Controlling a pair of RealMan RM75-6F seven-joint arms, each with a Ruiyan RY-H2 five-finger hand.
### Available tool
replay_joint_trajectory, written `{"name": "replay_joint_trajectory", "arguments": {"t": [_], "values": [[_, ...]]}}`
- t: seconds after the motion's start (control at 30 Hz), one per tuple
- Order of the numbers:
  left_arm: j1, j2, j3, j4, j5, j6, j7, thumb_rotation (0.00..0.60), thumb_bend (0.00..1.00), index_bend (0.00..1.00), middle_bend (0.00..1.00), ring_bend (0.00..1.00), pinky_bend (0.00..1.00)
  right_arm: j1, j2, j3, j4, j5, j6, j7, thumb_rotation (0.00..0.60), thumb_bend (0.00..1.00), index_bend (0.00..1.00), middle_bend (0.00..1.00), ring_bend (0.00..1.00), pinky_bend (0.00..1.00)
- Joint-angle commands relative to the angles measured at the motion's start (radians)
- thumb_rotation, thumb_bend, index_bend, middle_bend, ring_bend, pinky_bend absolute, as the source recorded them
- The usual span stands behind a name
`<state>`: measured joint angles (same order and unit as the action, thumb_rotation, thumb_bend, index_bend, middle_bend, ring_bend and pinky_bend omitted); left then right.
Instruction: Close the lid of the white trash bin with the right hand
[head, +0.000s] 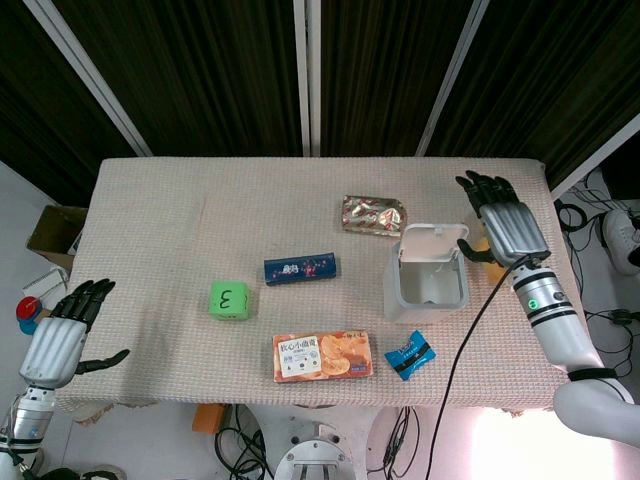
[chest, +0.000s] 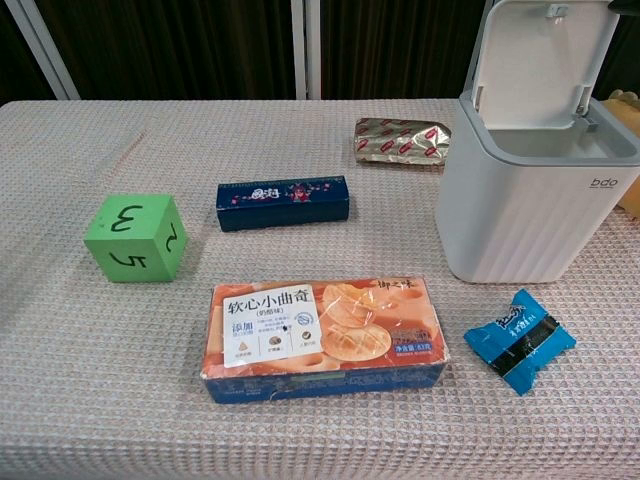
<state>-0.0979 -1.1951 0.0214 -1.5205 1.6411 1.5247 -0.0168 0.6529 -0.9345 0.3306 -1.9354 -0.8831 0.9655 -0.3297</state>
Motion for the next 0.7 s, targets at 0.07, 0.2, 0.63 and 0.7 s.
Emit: {"name": "replay_joint_trajectory", "arguments": {"t": [0.07, 0.2, 0.63, 0.7], "values": [[-0.001, 0.001, 0.001, -0.003, 0.000, -0.001, 0.003, 0.480, 0.00, 0.08, 0.09, 0.06, 0.22, 0.005, -0.001, -0.009, -0.002, -0.002, 0.007, 0.004, 0.600, 0.29, 0.00, 0.00, 0.00, 0.00], [-0.002, 0.001, 0.001, -0.006, 0.001, -0.003, 0.008, 0.480, 0.00, 0.08, 0.09, 0.06, 0.22, 0.009, -0.004, -0.022, -0.002, -0.003, 0.011, 0.007, 0.600, 0.29, 0.00, 0.00, 0.00, 0.00], [-0.004, -0.006, 0.003, 0.002, -0.003, -0.009, 0.001, 0.481, 0.00, 0.08, 0.09, 0.06, 0.22, 0.017, 0.015, -0.060, -0.013, -0.079, -0.066, 0.100, 0.600, 0.94, 0.00, 0.09, 0.00, 0.00], [-0.004, -0.009, 0.002, 0.007, 0.000, -0.003, -0.004, 0.479, 0.00, 0.08, 0.09, 0.06, 0.22, 0.018, 0.019, -0.062, -0.011, -0.094, -0.088, 0.133, 0.600, 1.00, 0.00, 0.11, 0.00, 0.00]]}}
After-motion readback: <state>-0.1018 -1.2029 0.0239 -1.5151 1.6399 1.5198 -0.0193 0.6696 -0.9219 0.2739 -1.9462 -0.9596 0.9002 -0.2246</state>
